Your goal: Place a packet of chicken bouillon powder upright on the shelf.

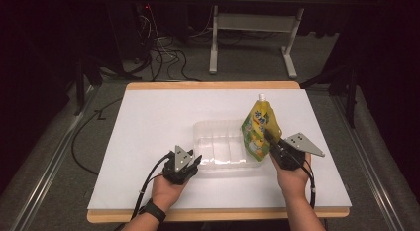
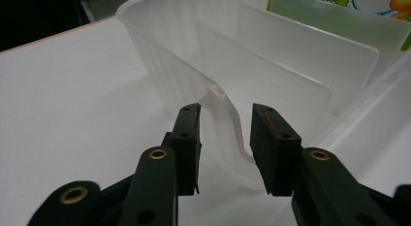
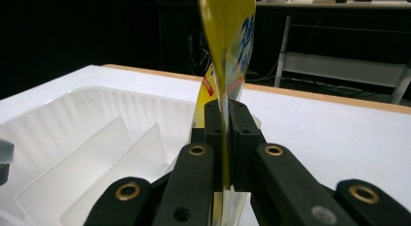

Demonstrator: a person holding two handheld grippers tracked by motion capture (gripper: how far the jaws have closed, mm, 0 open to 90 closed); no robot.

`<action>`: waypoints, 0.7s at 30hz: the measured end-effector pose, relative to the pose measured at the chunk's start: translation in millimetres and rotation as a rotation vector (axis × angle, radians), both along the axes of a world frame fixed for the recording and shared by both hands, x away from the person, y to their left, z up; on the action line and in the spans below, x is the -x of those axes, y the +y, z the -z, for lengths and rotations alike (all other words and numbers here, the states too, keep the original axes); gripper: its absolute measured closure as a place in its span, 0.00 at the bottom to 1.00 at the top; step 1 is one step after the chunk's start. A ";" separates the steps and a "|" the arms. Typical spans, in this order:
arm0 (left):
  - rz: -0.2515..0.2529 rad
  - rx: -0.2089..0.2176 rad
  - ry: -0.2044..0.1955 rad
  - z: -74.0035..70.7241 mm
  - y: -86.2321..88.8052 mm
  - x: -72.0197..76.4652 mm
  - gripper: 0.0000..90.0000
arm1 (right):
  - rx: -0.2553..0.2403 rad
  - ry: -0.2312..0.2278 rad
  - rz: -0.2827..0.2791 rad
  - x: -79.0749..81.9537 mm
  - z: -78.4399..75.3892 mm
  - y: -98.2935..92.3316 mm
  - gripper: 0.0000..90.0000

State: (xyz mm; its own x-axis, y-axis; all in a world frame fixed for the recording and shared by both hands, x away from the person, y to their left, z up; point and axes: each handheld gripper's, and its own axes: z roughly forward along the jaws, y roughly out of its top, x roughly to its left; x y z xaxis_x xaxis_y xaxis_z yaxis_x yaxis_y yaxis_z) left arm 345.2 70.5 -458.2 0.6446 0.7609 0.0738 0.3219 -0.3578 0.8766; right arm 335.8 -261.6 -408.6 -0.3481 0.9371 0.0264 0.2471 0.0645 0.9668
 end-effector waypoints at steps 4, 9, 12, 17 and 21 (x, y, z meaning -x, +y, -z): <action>0.001 0.001 0.001 0.0 0.0 0.1 0.71 | 0.011 0.015 0.000 1.0 2.6 -0.4 0.99; 0.002 0.002 0.001 0.0 0.2 0.1 0.71 | 0.018 0.027 0.001 0.9 6.0 0.3 0.99; 0.003 0.002 0.001 0.1 0.3 0.1 0.71 | 0.026 0.032 -0.001 1.2 8.3 0.9 0.99; 0.005 0.002 0.003 0.3 0.3 0.1 0.70 | 0.029 0.046 -0.005 1.4 11.7 0.5 0.95; 0.007 0.005 0.006 0.4 0.6 0.0 0.69 | 0.025 0.054 -0.010 1.0 12.7 1.4 0.90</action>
State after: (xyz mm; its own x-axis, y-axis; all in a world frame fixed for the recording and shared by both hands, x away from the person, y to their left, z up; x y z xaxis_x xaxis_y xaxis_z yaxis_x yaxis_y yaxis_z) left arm 345.2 71.2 -458.6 0.6503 0.7567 0.0664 0.3248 -0.3560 0.8762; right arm 334.8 -260.2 -421.4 -0.3562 0.9342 0.0218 0.2979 0.0914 0.9502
